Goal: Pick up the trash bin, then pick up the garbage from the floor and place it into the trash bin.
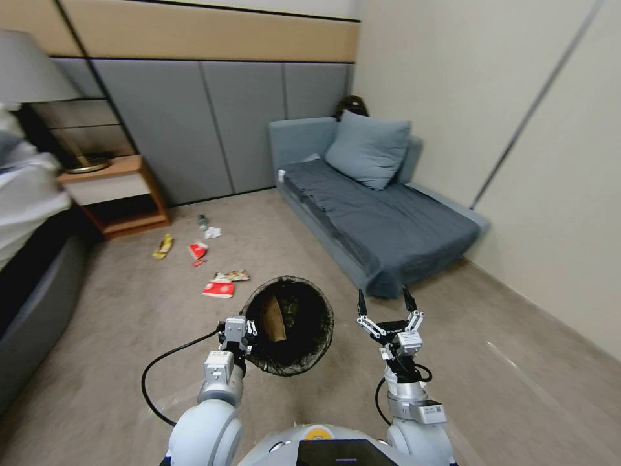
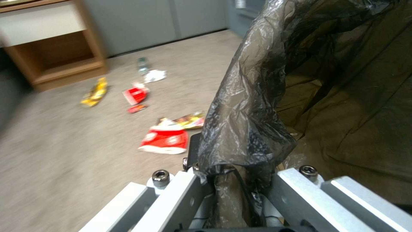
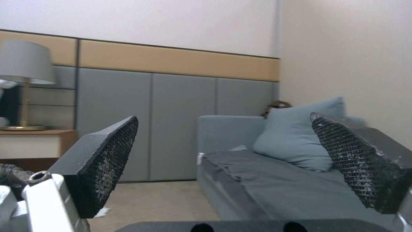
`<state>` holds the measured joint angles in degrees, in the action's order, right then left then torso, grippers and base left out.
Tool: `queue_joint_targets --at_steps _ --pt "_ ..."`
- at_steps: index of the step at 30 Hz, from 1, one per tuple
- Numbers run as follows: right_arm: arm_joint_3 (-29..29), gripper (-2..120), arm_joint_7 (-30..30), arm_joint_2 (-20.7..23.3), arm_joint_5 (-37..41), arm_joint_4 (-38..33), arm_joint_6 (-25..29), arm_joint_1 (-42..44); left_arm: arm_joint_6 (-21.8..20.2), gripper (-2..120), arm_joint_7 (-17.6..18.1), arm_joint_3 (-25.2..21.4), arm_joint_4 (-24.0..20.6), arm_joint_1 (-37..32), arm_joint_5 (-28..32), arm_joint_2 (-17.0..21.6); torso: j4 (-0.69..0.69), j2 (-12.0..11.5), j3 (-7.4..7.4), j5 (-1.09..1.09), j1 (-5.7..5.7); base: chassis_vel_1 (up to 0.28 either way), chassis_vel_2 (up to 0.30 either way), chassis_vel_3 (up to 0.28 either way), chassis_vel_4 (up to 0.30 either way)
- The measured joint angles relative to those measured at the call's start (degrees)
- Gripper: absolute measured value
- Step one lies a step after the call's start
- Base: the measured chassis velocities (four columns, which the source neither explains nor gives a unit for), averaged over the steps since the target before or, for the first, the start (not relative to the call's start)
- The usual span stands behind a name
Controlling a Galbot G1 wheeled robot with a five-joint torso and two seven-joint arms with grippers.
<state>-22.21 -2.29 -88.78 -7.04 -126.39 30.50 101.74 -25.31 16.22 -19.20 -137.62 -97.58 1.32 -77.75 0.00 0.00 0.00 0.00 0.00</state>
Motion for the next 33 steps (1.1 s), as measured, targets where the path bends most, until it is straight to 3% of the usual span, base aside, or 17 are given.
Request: queue_joint_targets --at_steps 33 --pt "0.06 100 1.08 0.05 1.34 -0.06 0.74 -0.32 1.63 2 -1.3 0.07 0.85 -0.28 -1.81 -0.26 0.01 0.0 0.0 0.0 -0.01 0.126 0.124 0.121 0.123"
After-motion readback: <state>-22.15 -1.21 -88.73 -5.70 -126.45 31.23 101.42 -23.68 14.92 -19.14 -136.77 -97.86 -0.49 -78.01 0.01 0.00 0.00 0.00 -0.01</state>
